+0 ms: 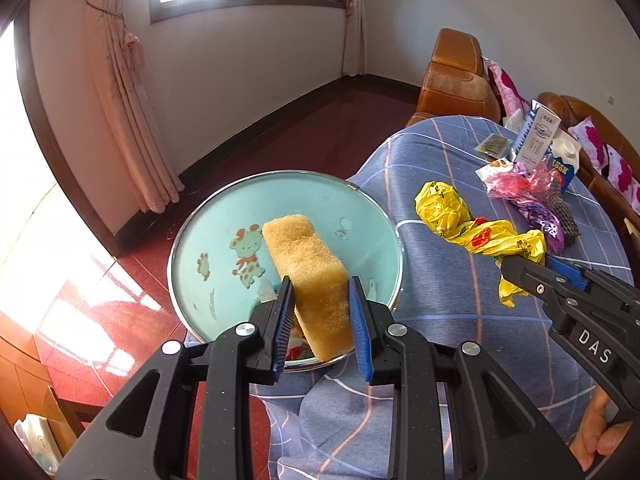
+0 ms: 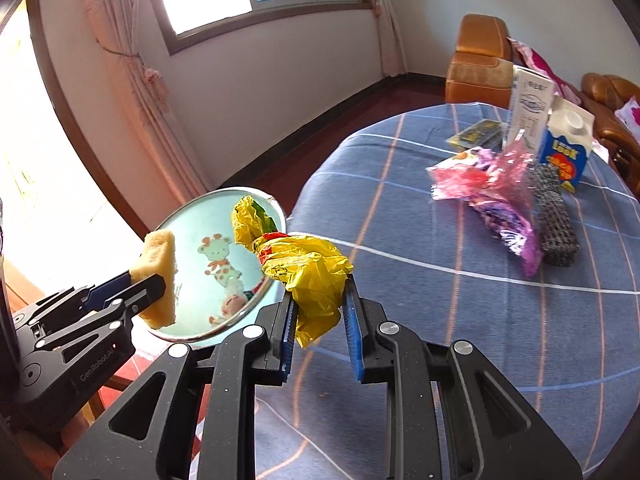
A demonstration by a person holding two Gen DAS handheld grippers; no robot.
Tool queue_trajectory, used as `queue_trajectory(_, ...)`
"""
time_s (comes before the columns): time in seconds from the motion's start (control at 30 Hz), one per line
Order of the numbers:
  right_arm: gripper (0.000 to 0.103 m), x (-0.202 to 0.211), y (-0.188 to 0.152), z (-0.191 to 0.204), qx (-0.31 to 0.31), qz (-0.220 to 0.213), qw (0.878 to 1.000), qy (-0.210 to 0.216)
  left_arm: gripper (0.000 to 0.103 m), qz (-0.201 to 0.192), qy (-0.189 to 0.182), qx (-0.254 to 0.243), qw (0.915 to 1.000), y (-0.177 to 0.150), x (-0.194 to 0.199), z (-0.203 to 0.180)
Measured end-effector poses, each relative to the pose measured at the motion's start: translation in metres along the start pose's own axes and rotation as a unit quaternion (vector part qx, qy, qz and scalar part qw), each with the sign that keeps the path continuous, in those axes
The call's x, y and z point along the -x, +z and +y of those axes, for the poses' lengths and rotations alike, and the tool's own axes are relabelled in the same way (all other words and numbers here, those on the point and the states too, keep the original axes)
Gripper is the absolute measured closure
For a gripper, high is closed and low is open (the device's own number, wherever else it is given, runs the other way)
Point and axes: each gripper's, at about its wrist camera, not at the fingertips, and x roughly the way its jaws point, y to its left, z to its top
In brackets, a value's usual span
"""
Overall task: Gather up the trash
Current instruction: 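Carry the yellow sponge and yellow wrapper over the blue bin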
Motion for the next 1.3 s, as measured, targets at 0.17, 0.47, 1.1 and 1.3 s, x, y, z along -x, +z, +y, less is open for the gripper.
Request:
queue_trajectory(0.17,0.080,-0.010,0.002,0.015,0.014,0.008,1.000,0.005,0.076,0.005,0.003,0.014,0.9999,0.000,-0.006,0.015)
queue_trajectory(0.47,0.080,-0.023,0.013,0.044,0.027,0.006,1.000,0.011,0.076,0.008,0.010,0.032,0.9994,0.003,-0.013,0.036)
queue_trajectory(1.1,0.080,-0.065,0.032,0.081,0.058,0.010,0.998,-0.002,0.076,0.021,0.012,0.043,0.9988,0.017,-0.039,0.060)
queue_trajectory(1.3,0.080,-0.080,0.034,0.083,0.060,0.023,0.998,-0.002,0.076,0.032,0.009,0.042,0.9986,0.017,-0.052,0.062)
